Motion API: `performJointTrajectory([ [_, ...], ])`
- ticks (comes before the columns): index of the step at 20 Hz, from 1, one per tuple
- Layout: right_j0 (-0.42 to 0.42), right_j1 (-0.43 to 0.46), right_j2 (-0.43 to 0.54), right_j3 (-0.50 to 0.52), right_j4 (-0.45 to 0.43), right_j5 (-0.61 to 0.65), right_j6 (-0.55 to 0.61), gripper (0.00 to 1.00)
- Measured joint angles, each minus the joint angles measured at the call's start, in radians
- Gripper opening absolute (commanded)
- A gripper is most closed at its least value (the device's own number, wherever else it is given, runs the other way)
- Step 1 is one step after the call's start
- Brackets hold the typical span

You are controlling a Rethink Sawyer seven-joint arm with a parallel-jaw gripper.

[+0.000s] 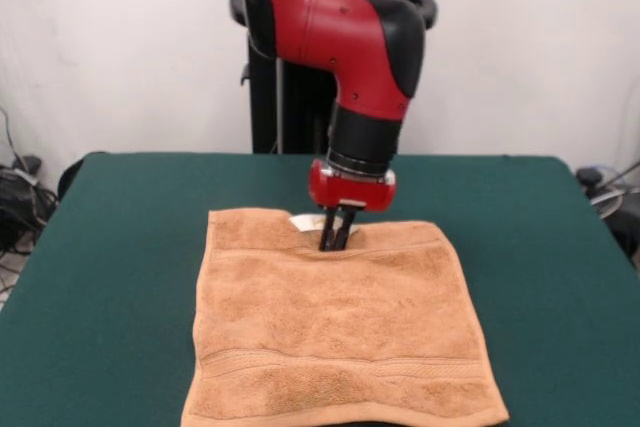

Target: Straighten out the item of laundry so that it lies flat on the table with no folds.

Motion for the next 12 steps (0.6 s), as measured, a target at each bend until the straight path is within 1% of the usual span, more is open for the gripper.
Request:
performJointTrajectory([
  [6,0.103,0.028,-0.073,-0.072,0.054,0.132,0.000,0.00],
  [9,0.126,0.037,-0.090,-0.087,0.066,0.157,0.000,0.00],
  [12,0.130,0.039,-0.093,-0.096,0.067,0.175,0.000,0.00],
])
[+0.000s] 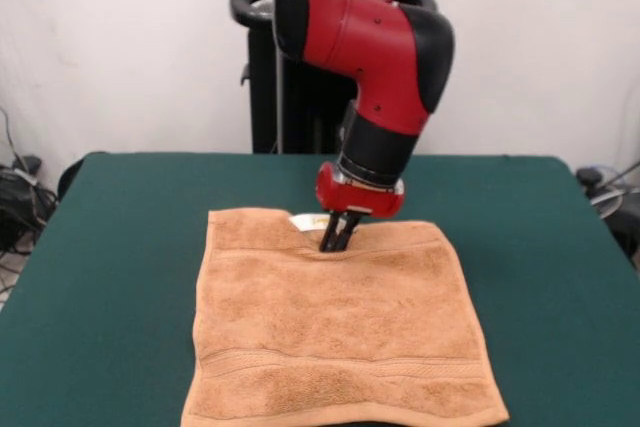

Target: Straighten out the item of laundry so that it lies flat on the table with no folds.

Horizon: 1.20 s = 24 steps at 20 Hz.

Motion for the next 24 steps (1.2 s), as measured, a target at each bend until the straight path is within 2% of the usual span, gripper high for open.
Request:
performJointTrajectory([
  [8,-0.014,-0.004,0.008,-0.016,0.000,0.042,0.000,0.00],
  [24,-0.125,-0.050,0.099,-0.008,0.000,0.130,0.000,0.00],
])
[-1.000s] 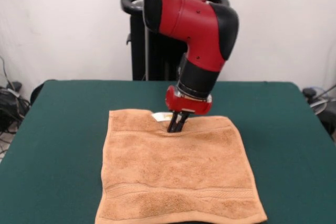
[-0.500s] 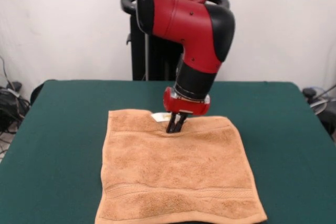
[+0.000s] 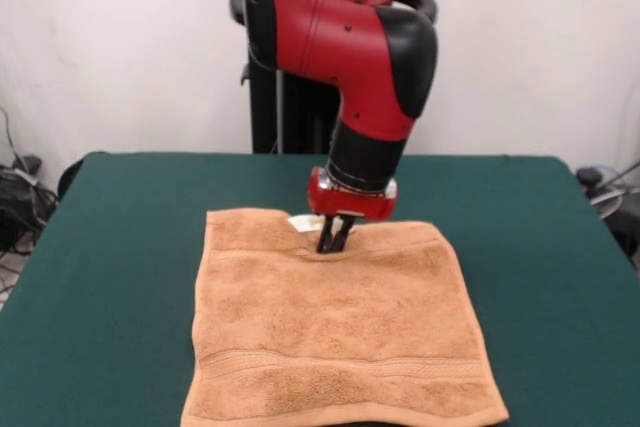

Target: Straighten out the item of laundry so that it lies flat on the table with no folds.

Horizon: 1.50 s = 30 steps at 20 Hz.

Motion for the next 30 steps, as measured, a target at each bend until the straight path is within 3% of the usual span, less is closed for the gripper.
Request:
performJointTrajectory([
  [13,-0.018,-0.014,0.018,0.016,-0.012,-0.001,0.000,0.00],
  [30,-0.018,-0.075,0.032,0.149,-0.026,-0.029,0.000,0.00],
])
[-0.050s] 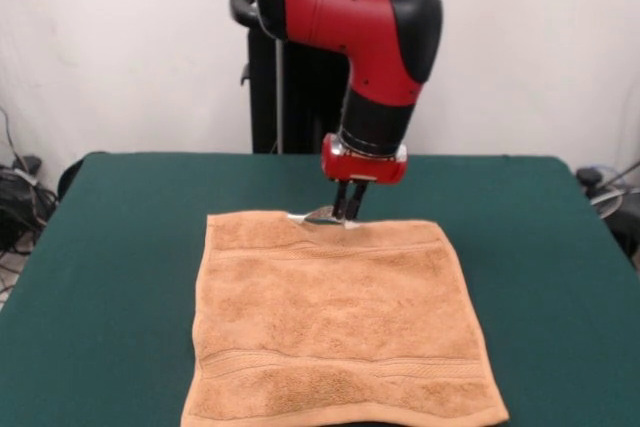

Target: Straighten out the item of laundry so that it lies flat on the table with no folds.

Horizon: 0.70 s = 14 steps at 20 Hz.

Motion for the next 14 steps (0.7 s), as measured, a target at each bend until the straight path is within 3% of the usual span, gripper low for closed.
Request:
performJointTrajectory([
  [14,0.002,0.045,0.000,0.007,0.000,-0.092,0.000,0.00],
])
